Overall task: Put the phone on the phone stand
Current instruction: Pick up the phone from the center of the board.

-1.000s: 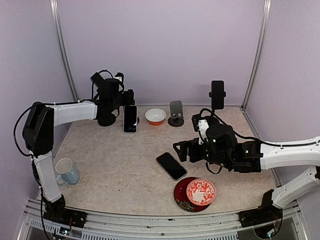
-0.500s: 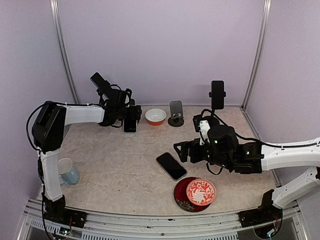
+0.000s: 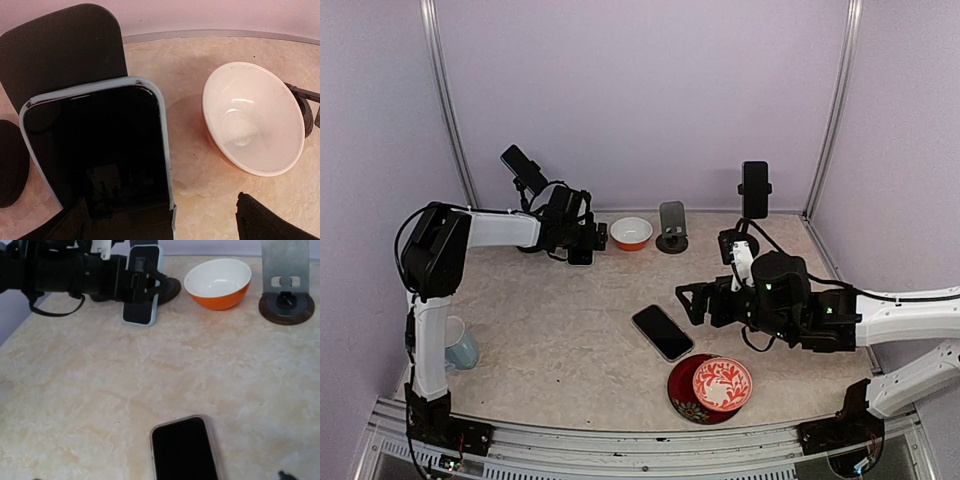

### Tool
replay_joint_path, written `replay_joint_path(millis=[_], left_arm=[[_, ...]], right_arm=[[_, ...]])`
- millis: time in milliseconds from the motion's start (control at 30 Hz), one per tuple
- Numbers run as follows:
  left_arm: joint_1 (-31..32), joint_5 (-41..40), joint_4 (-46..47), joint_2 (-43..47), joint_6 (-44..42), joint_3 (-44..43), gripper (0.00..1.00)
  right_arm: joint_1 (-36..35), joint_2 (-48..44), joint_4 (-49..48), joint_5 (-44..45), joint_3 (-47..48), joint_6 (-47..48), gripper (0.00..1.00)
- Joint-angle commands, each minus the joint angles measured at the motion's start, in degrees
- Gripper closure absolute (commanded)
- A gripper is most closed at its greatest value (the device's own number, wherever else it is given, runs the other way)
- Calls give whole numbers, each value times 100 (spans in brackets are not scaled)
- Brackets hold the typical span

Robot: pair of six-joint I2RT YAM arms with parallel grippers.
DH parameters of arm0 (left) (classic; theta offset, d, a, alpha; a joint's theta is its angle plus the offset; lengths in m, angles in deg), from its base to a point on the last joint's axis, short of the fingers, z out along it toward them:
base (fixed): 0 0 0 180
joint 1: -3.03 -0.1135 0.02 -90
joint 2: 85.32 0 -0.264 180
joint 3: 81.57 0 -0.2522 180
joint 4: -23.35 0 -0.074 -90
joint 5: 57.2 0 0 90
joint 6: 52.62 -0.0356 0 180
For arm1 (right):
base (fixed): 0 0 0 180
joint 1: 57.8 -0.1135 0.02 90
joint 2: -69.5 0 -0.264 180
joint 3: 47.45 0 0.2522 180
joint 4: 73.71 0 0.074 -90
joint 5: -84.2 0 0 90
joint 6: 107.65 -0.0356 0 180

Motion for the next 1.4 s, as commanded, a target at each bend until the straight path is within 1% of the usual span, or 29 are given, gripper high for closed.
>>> replay_joint_path(millis=[0, 133, 300, 500, 633, 800, 1033, 1367], left_arm=[[68, -331, 163, 54, 59, 158, 1], [175, -899, 361, 367, 156, 525, 1], [140, -1244, 260, 355, 318, 585, 1], [112, -1212, 262, 199, 345, 453, 1], [88, -1065, 214, 11, 319, 225, 1], [44, -838, 289, -70, 342, 151, 1], [16, -873, 134, -295, 327, -80, 1], [-19, -783, 138, -493, 330, -140, 1]], right_arm=[[52, -113, -99, 90, -138, -40, 0], [52, -66, -122, 86, -122, -34, 0], [52, 2, -139, 52, -47, 3, 0], [47, 26, -131, 18, -7, 4, 0], [52, 21, -98, 16, 23, -5, 0], [52, 30, -43, 25, 75, 21, 0], [52, 112, -32, 24, 147, 74, 0], [52, 161, -58, 42, 131, 87, 0]])
